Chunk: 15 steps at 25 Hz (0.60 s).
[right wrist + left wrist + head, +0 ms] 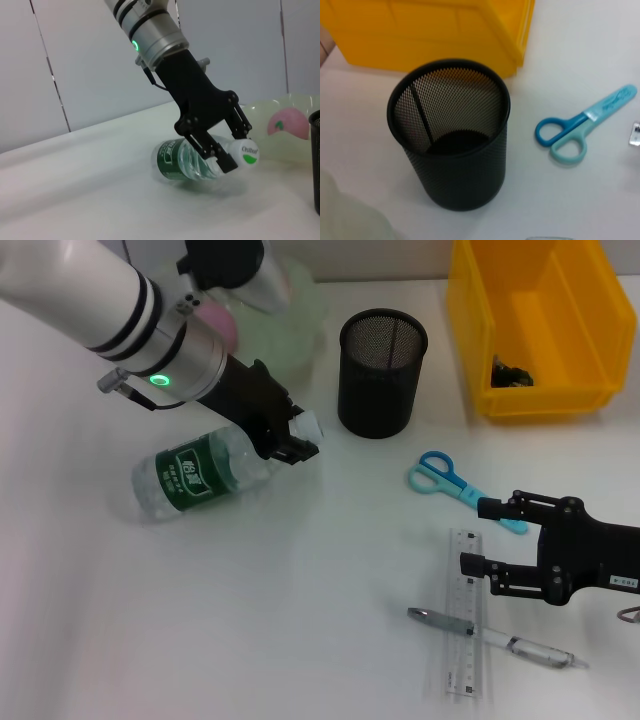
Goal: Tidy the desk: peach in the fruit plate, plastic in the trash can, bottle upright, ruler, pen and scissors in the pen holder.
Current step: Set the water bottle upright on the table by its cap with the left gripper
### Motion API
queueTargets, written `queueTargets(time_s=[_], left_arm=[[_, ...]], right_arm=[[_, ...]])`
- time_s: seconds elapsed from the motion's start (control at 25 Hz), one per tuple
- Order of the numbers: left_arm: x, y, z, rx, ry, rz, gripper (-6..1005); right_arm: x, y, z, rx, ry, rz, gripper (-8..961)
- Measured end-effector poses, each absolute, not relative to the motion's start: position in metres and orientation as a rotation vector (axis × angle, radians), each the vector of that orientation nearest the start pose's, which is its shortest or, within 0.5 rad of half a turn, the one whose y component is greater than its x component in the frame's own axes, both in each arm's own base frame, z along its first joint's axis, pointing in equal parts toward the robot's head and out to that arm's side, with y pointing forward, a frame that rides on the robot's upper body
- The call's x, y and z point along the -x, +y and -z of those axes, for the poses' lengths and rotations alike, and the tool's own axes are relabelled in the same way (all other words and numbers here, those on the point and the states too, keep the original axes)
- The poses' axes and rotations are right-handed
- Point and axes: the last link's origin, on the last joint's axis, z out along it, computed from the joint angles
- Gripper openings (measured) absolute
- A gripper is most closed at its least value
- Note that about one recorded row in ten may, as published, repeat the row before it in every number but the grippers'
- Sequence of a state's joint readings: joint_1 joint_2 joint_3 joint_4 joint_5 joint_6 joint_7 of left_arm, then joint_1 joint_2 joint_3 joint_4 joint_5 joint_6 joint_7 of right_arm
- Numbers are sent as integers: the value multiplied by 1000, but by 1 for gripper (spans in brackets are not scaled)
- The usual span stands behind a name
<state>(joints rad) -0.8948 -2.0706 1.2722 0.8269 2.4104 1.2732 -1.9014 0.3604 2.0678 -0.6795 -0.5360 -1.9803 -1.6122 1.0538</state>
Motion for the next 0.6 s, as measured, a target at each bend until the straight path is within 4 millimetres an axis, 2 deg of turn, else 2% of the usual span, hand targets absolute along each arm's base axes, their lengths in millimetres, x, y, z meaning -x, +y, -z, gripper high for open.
queueTargets(time_s=[0.48,0.6], left_arm=[[158,407,22,2876,-332,-94,457],[159,406,20,2874,-340,-79,458]], right_arm=[[-312,266,14,2713,504,-715,760],[-311,266,14,2713,501,-716,760]])
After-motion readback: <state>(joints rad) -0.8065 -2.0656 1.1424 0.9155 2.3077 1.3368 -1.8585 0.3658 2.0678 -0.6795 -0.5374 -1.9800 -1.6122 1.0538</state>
